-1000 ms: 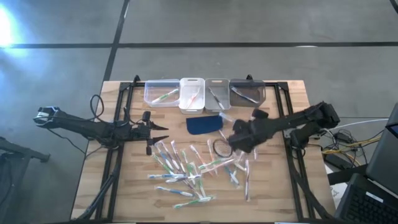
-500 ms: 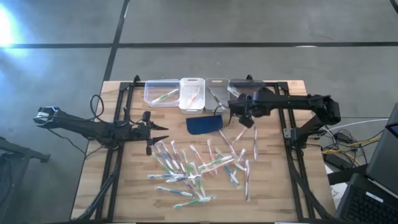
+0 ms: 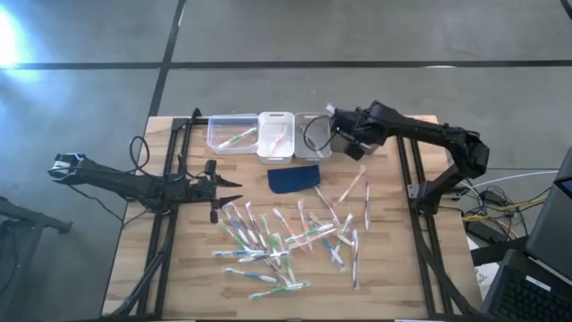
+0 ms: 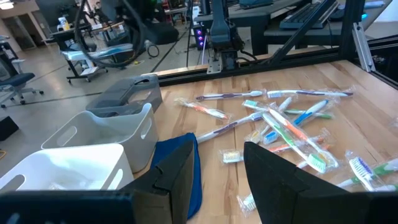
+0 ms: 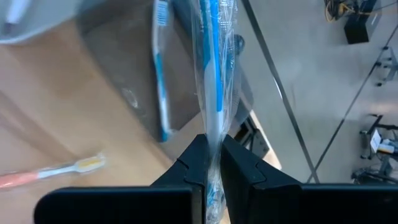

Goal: Pick & Place Toothbrushes
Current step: Put the blue toothbrush into the transparent black bin

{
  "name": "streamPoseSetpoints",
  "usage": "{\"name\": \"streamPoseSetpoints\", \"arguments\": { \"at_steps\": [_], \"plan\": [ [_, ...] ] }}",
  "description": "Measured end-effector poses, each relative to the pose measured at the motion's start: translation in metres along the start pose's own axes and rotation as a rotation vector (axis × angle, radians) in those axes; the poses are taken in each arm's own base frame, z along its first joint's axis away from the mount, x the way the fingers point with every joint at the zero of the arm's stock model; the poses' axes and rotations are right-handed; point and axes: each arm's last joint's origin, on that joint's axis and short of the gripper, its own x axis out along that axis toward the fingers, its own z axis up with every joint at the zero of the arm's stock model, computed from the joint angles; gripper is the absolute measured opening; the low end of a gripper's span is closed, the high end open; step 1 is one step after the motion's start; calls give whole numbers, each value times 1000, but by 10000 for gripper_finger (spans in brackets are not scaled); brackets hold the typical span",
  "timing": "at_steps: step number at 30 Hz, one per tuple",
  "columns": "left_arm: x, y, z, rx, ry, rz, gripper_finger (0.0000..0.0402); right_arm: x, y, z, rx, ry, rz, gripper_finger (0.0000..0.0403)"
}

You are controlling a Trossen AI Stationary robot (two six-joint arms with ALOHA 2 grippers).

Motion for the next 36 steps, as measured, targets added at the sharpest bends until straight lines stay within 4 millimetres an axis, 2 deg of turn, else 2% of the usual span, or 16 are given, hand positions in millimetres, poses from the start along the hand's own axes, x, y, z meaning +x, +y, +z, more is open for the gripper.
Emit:
{"name": "streamPoseSetpoints", "arguments": {
  "at_steps": [8,21,28,36],
  "plan": [
    [0,0,0,0,0,0,147,26,-14,1,-29,32,43,20],
    [0,0,0,0,0,0,147,82,-9,-20,-125,112,78,19],
    [0,0,0,0,0,0,147,99,-13,-27,-105,-6,133,18],
    [0,0,0,0,-1,0,147,109,-17,-35,-135,-4,141,18]
  ]
}}
